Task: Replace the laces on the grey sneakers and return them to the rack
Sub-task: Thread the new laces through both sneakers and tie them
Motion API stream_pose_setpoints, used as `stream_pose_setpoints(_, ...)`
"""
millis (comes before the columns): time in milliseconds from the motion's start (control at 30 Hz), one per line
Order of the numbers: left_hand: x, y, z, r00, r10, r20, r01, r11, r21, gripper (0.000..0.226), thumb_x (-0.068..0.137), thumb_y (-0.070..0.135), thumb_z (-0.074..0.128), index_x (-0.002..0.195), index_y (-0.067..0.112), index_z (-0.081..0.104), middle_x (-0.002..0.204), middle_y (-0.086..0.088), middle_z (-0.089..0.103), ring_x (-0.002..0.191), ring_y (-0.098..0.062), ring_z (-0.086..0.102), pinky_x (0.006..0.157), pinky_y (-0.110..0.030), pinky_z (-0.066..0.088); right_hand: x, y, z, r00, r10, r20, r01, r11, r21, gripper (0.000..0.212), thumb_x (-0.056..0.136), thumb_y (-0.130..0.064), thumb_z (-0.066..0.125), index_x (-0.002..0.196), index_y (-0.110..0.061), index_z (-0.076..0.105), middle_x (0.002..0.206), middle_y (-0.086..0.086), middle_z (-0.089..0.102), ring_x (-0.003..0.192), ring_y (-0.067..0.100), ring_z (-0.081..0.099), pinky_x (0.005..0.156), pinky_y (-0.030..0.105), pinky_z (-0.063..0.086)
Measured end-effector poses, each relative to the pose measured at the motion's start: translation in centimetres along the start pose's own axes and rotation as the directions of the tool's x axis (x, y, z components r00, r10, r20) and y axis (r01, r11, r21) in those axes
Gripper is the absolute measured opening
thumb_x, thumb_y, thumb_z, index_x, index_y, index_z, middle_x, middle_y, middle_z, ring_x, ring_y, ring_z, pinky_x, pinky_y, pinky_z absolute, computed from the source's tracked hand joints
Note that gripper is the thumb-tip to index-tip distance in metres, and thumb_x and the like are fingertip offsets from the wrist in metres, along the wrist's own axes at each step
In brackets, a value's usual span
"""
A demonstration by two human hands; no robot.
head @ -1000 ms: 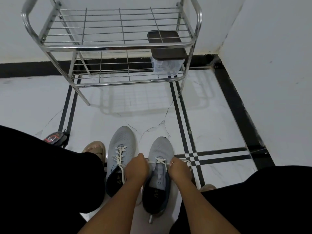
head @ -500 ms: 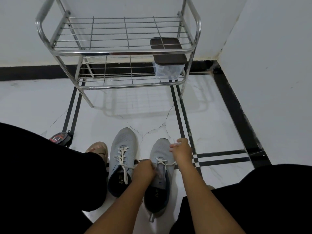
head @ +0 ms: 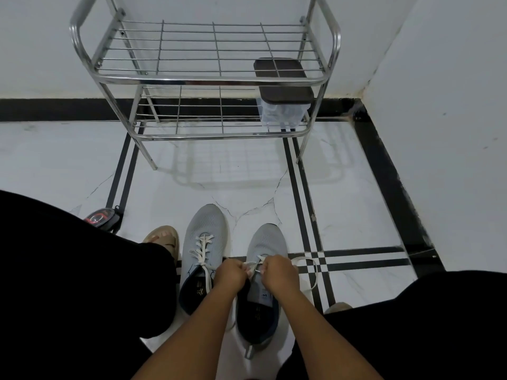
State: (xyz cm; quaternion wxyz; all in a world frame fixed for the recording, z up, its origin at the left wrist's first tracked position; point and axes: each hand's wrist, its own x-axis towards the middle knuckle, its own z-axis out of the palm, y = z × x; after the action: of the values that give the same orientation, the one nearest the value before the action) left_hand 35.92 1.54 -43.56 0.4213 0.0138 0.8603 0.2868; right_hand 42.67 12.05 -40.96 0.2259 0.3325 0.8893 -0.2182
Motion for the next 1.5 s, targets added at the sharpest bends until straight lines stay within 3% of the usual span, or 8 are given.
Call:
stream_pose_setpoints(567,-0.4,0.0,0.9,0.97,0.242,-0.033,-0.223,0.932,0.284,0.014,0.091,0.024,0.051,0.1,0.02,0.061,0.104,-0.009,0.067,0.096,-0.026,0.063,0.081,-0.034,0.05,-0.8,0.8,-0.4,0.977,0.133,-0.169,-0.1,0.977,0.19,0.018,0.09,-0.027,0.06,0.106,-0.021,0.054,0.103,0.004,0.064,0.096,0.024,0.061,0.075,0.031,0.047)
stream_pose_setpoints(800,-0.5,0.9,-0.9,0.909,0.187,-0.373,-0.2,0.98,0.004,0.012,0.096,0.017,0.04,0.086,0.018,0.048,0.077,-0.004,0.057,0.071,-0.024,0.054,0.059,-0.029,0.039,-1.9,3.2,-0.3,0.946,0.257,0.197,-0.267,0.963,0.025,0.012,0.091,-0.018,0.051,0.093,-0.01,0.06,0.094,0.007,0.065,0.096,0.023,0.066,0.077,0.029,0.051)
stream_pose_setpoints(867,1.1,2.8,-5.5,0.853,-0.196,-0.484,-0.174,0.767,-0.618,0.019,0.097,0.013,0.035,0.084,0.013,0.049,0.075,-0.004,0.052,0.067,-0.021,0.05,0.059,-0.026,0.04,-1.8,3.1,-0.5,0.937,0.284,0.203,-0.3,0.952,0.054,0.014,0.092,-0.019,0.051,0.08,-0.013,0.054,0.084,0.005,0.062,0.093,0.022,0.065,0.073,0.029,0.05)
stream_pose_setpoints(967,1.5,4.5,-11.8,0.851,-0.493,-0.181,-0.252,-0.081,-0.964,0.026,0.096,0.015,0.031,0.104,0.014,0.055,0.079,-0.001,0.058,0.069,-0.011,0.058,0.058,-0.02,0.048,-1.8,2.8,-0.6,0.927,0.299,0.226,-0.333,0.934,0.13,0.021,0.09,-0.018,0.056,0.107,-0.008,0.062,0.107,0.011,0.068,0.09,0.022,0.065,0.071,0.03,0.049)
stream_pose_setpoints(1100,0.3,5.3,-9.1,0.931,0.113,-0.347,-0.21,0.944,-0.255,0.019,0.095,0.041,0.046,0.09,0.024,0.052,0.076,0.0,0.061,0.073,-0.022,0.057,0.065,-0.031,0.045,-2.0,2.5,-0.9,0.917,0.307,0.254,-0.346,0.93,0.122,0.029,0.089,-0.014,0.056,0.116,-0.005,0.062,0.112,0.013,0.067,0.089,0.022,0.064,0.076,0.031,0.053)
stream_pose_setpoints(1267,-1.0,1.0,0.7,0.967,0.248,0.059,-0.241,0.815,0.527,0.024,0.093,0.029,0.047,0.107,0.017,0.063,0.111,-0.01,0.066,0.102,-0.028,0.062,0.084,-0.035,0.049,-2.2,2.4,-1.0,0.922,0.307,0.236,-0.345,0.928,0.14,0.028,0.09,-0.013,0.052,0.117,-0.007,0.059,0.111,0.011,0.068,0.096,0.024,0.067,0.078,0.031,0.053)
stream_pose_setpoints(1400,-0.1,0.9,-1.4,0.994,0.11,-0.023,-0.089,0.895,0.437,0.023,0.095,0.016,0.045,0.111,0.005,0.058,0.115,-0.016,0.064,0.105,-0.03,0.062,0.087,-0.036,0.049,-2.3,2.7,-1.3,0.911,0.313,0.268,-0.37,0.908,0.198,0.027,0.087,-0.017,0.058,0.112,-0.009,0.062,0.11,0.011,0.068,0.098,0.025,0.068,0.077,0.033,0.054)
stream_pose_setpoints(1500,0.9,1.9,-4.9,0.976,-0.076,-0.205,0.048,0.989,-0.14,0.025,0.096,0.007,0.041,0.11,-0.002,0.058,0.093,-0.015,0.064,0.081,-0.028,0.063,0.064,-0.029,0.047,-2.4,2.8,-1.5,0.894,0.33,0.304,-0.405,0.885,0.231,0.025,0.084,-0.016,0.061,0.108,-0.01,0.062,0.107,0.012,0.068,0.097,0.027,0.068,0.076,0.034,0.054)
